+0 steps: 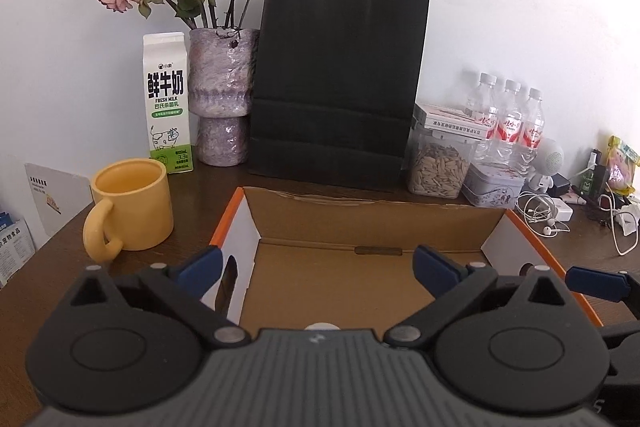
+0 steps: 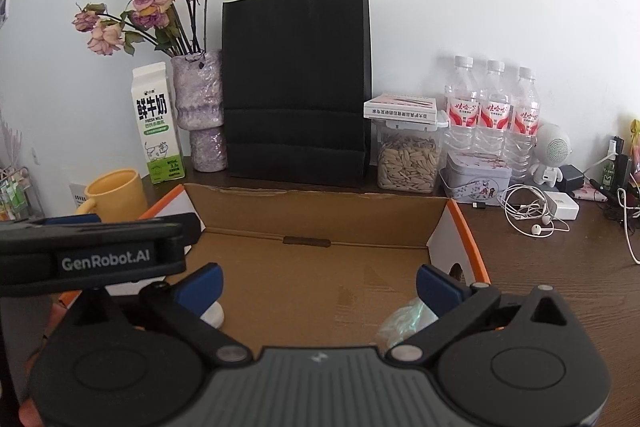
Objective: Organize objects
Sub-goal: 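Carry the bag and disc into the cardboard box while both tools open to release, then withdraw both open tools from the box back toward the pile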
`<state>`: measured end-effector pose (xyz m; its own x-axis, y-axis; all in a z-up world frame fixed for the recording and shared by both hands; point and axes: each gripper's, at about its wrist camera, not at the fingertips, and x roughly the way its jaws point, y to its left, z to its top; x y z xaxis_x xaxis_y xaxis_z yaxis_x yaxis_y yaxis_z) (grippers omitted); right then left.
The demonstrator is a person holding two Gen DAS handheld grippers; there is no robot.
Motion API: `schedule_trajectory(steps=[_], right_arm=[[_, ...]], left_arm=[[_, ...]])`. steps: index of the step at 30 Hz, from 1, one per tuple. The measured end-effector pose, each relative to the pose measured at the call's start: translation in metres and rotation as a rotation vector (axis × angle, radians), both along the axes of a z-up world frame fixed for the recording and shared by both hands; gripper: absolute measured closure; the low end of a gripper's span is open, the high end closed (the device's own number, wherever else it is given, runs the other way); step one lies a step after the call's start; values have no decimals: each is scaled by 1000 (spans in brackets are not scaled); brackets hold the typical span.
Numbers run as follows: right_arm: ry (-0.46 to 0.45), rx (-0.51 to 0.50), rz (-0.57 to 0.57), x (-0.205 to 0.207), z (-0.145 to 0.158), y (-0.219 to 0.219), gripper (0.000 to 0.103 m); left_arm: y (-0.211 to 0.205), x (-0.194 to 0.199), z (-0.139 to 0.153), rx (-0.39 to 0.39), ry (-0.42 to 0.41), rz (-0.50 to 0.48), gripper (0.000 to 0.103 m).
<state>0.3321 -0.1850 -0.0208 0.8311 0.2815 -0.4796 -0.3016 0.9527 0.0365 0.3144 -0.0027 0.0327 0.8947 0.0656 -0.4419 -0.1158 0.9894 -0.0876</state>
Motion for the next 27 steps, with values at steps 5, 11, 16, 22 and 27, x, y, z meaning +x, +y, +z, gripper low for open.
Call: schedule_trajectory(steps=[5, 11, 16, 22, 27], right_arm=[[-17, 15, -1, -5, 4, -4, 0], [-69, 36, 10, -23, 16, -10, 0], [-103, 51, 19, -45, 24, -18, 0], [-135, 48, 39, -82, 31, -28, 0], [-139, 35, 57, -118, 28, -38, 0]], left_arm=[[0, -5, 5, -4, -15, 0, 0], [2, -24, 16, -18, -54, -7, 0], [2, -47, 22, -21, -76, -16, 0], [5, -81, 26, -16, -90, -32, 0], [10, -115, 25, -11, -93, -41, 0]])
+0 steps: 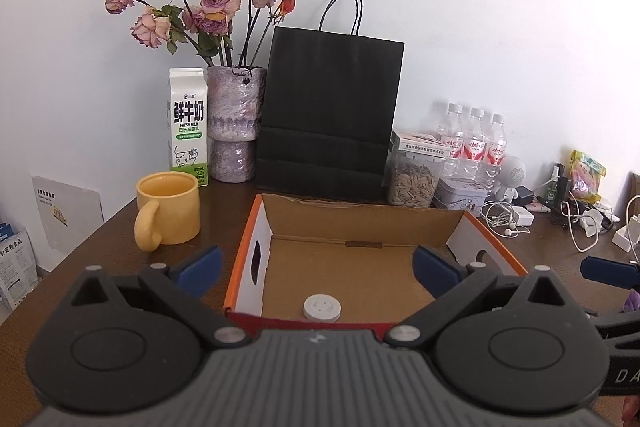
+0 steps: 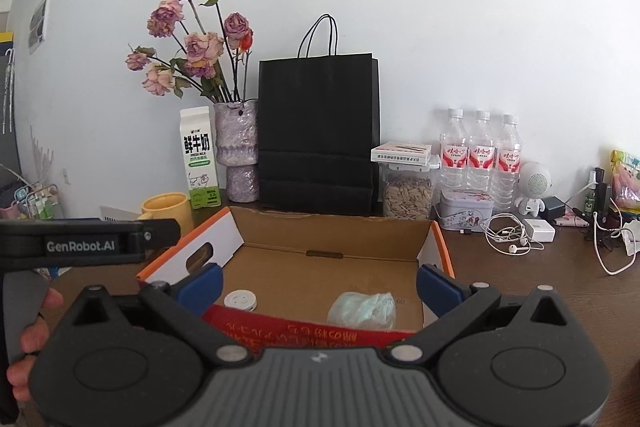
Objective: Organize objects
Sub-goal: 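Withdraw both open tools from the box back toward the pile, then grasp the red rose with the right tool while the left tool grasps the yellow block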
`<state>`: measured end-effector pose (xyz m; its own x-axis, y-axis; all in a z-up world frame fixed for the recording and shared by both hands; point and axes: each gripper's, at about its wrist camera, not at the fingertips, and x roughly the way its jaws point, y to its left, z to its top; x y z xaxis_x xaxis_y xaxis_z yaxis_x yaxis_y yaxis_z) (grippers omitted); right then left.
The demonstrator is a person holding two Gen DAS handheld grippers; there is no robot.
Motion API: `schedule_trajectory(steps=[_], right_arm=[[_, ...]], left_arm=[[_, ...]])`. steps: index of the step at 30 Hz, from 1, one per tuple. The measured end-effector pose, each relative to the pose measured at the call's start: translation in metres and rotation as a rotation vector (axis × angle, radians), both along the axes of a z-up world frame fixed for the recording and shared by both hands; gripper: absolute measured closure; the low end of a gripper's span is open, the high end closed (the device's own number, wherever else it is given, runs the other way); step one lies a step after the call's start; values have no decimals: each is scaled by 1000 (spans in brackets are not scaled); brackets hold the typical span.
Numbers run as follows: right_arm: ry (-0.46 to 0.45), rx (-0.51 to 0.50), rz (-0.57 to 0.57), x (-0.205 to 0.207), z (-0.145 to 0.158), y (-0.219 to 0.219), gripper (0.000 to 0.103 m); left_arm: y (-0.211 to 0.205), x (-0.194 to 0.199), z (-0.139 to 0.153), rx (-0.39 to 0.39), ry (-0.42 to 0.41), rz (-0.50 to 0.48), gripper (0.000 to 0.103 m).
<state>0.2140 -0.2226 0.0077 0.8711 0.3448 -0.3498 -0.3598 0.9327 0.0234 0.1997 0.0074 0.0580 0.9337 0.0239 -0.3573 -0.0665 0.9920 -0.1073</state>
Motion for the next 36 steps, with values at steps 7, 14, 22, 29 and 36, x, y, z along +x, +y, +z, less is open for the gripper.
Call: schedule_trajectory(steps=[7, 14, 22, 29, 36], right_arm=[[21, -11, 15, -46, -12, -11, 0], [53, -24, 22, -82, -26, -17, 0], [99, -51, 36, -110, -44, -18, 0], [150, -71, 60, -129, -64, -18, 0], [181, -81, 74, -135, -84, -15, 3]], left_arm=[[5, -44, -4, 12, 1, -15, 0], [13, -75, -14, 13, 27, -3, 0], [23, -106, -35, 20, 85, 13, 0], [34, -124, -61, 44, 160, 19, 0], [41, -130, -78, 31, 213, 16, 0]])
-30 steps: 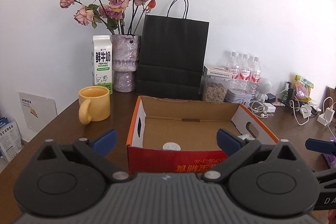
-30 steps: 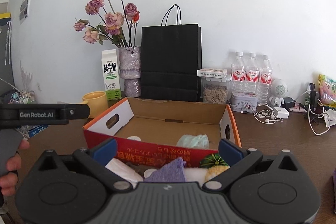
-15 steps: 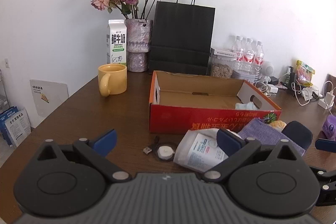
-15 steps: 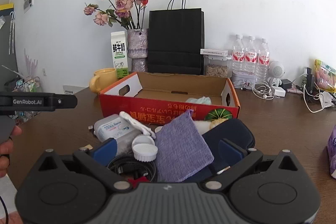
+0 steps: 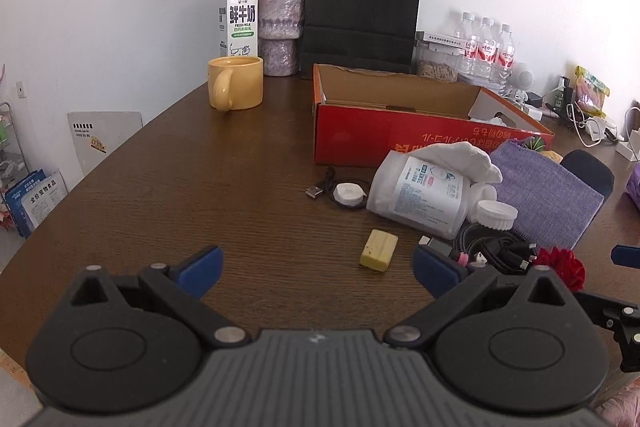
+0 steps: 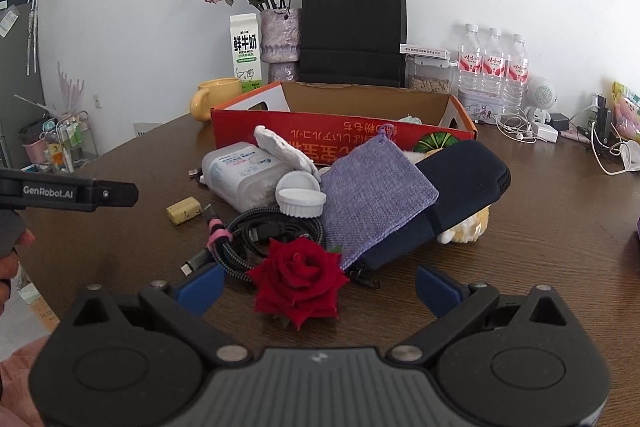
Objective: Organize objects
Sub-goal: 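Grasp the red rose with the right tool while the left tool grasps the yellow block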
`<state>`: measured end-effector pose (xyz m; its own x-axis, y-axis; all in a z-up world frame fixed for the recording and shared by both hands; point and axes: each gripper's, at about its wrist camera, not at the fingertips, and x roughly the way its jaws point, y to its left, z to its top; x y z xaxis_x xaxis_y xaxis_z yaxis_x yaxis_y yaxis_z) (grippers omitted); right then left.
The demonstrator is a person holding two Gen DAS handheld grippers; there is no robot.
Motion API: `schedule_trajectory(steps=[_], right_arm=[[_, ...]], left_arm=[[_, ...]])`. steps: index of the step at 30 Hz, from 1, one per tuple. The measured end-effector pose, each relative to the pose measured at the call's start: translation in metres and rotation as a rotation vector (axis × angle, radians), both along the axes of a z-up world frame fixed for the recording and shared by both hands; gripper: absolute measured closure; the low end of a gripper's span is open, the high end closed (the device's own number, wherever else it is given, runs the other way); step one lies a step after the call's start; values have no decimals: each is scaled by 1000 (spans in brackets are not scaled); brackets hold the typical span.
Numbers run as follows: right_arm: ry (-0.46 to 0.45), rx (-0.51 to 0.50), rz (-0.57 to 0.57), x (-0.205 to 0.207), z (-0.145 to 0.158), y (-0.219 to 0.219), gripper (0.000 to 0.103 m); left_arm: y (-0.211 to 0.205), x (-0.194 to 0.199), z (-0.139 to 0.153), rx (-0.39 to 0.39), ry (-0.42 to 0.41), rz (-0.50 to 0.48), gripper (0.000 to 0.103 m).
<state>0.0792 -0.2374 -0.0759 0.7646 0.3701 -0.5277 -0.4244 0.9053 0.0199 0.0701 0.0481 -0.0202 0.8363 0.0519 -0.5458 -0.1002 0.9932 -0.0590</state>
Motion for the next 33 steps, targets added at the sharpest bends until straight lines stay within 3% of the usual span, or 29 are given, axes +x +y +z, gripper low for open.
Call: schedule_trajectory(steps=[8, 12, 14, 16, 19, 27, 33], right_arm=[[20, 25, 15, 13, -6, 8, 26], [38, 34, 36, 17, -10, 13, 43], [43, 29, 42, 17, -13, 16, 45], [52, 37, 53, 18, -15, 15, 56], [55, 79, 58, 18, -15, 10, 61], [15, 106, 56, 14, -9, 3, 63], [8, 115, 47, 13, -8, -2, 63]], left_arm=[[-2, 7, -5, -8, 16, -3, 0], [-7, 11, -8, -5, 23, -17, 0], [-9, 14, -10, -5, 29, -20, 0], [-10, 17, -11, -9, 32, -22, 0], [-13, 22, -14, -7, 39, -26, 0], [-23, 40, -19, 40, 47, -30, 3], [-30, 53, -25, 62, 67, -53, 24]])
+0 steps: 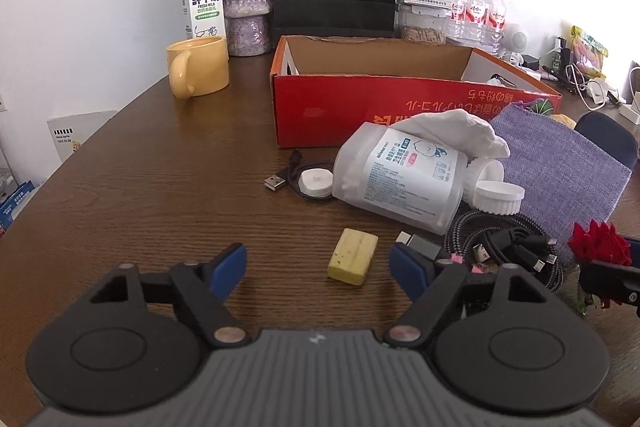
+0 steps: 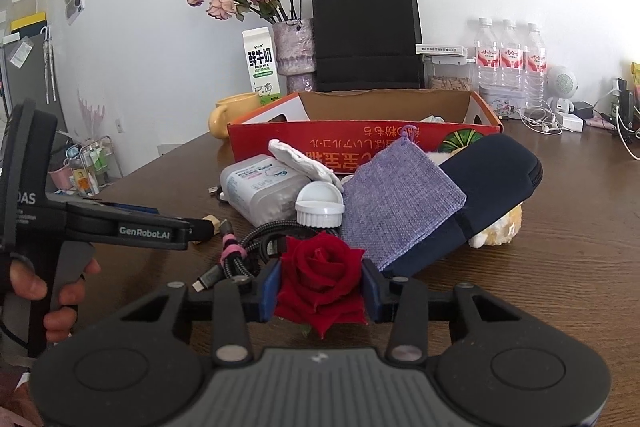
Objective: Organize objects
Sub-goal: 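Grasp the red rose with the right tool while the left tool grasps the yellow block, then carry the rose and yellow block into the box while both tools open to release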
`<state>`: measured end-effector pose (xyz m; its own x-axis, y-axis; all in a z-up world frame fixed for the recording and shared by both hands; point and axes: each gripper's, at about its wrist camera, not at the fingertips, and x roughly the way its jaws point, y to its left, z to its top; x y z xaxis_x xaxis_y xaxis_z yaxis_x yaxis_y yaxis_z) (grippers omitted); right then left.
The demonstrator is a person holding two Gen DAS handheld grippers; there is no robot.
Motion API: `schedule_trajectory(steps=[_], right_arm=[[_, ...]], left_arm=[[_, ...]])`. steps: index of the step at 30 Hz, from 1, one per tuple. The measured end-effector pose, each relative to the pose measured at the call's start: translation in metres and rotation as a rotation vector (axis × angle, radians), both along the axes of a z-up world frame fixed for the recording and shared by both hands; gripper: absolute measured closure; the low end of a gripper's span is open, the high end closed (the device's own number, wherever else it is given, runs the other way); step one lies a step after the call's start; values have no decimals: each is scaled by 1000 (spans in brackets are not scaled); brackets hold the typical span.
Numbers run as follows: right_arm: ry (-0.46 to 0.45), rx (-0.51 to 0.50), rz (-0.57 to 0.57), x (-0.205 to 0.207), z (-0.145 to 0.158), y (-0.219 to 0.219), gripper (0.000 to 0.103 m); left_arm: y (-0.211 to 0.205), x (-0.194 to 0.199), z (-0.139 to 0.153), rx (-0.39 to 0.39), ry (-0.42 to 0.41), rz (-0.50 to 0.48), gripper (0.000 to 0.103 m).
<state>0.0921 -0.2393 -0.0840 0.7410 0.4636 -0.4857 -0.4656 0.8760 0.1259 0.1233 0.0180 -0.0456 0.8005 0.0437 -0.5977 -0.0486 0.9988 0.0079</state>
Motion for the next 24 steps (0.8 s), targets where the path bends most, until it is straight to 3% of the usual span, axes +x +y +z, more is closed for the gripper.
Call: schedule_trajectory(steps=[3, 6, 8, 17, 24], right_arm=[[2, 1, -6, 0, 0, -2, 63], [1, 1, -9, 1, -1, -3, 63], [3, 1, -9, 1, -1, -3, 63], [6, 4, -10, 2, -2, -3, 63], [-34, 15, 2, 1, 7, -2, 63]], left_arm=[[-3, 6, -2, 1, 2, -5, 27], [-6, 9, -4, -1, 1, -12, 50], [-7, 9, -3, -10, -5, -31, 81], [-4, 4, 2, -28, -25, -14, 81], [-4, -5, 21, -33, -97, -15, 81]])
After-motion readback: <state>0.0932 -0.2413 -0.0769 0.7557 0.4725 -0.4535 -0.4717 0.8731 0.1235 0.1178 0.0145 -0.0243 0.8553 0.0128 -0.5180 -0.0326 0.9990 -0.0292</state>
